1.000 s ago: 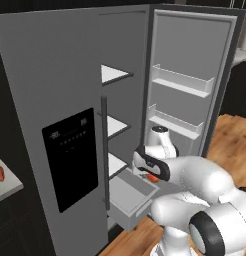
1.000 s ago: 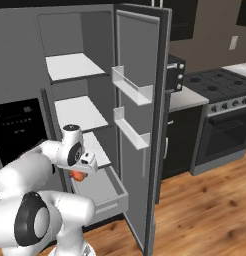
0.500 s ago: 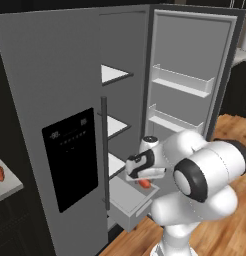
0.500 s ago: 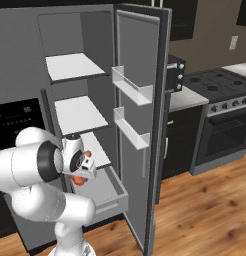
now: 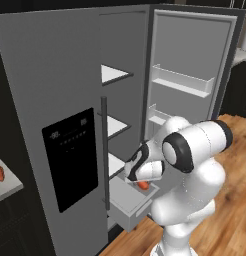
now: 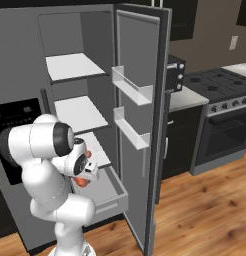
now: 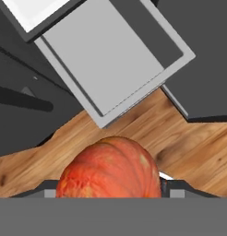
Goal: Place the sweet potato and squash inside the fridge drawer. Close the drawer after placing the vegetables.
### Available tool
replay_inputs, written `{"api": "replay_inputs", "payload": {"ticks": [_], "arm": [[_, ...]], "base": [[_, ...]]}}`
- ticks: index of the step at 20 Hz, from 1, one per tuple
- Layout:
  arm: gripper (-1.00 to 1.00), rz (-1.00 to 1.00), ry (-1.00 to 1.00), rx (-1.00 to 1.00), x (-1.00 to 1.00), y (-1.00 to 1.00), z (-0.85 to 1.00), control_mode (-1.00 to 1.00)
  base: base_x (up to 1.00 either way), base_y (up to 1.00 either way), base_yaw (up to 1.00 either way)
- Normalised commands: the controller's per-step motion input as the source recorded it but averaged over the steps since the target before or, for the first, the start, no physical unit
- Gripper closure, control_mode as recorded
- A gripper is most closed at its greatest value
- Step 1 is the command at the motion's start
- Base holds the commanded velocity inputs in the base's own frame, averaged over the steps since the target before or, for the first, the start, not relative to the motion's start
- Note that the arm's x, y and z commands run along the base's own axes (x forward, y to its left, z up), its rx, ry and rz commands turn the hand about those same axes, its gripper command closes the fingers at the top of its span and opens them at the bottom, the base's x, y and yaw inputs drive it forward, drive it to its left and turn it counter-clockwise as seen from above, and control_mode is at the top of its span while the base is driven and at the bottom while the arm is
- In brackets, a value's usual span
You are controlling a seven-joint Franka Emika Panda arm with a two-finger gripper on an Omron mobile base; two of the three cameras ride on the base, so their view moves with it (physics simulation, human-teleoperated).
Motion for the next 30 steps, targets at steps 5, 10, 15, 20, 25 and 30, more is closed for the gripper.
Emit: {"api": "replay_inputs", "payload": {"ticks": [5,10,15,20,25,30], "arm": [[1.0,0.0,0.0,0.0,0.51,0.0,-0.28,-1.0],[1.0,0.0,0.0,0.07,0.34,-0.36,-0.32,-1.0],[1.0,0.0,0.0,0.04,0.22,-0.2,-0.27,-1.0],[1.0,0.0,0.0,0.0,0.23,0.0,-0.37,-1.0],[1.0,0.0,0.0,0.0,0.25,0.0,-0.36,-1.0],[1.0,0.0,0.0,0.0,0.26,0.0,-0.21,-1.0]], "base": [[0.0,0.0,0.0],[0.0,0.0,0.0],[0.0,0.0,0.0],[0.0,0.0,0.0],[0.0,0.0,0.0],[0.0,0.0,0.0]]}}
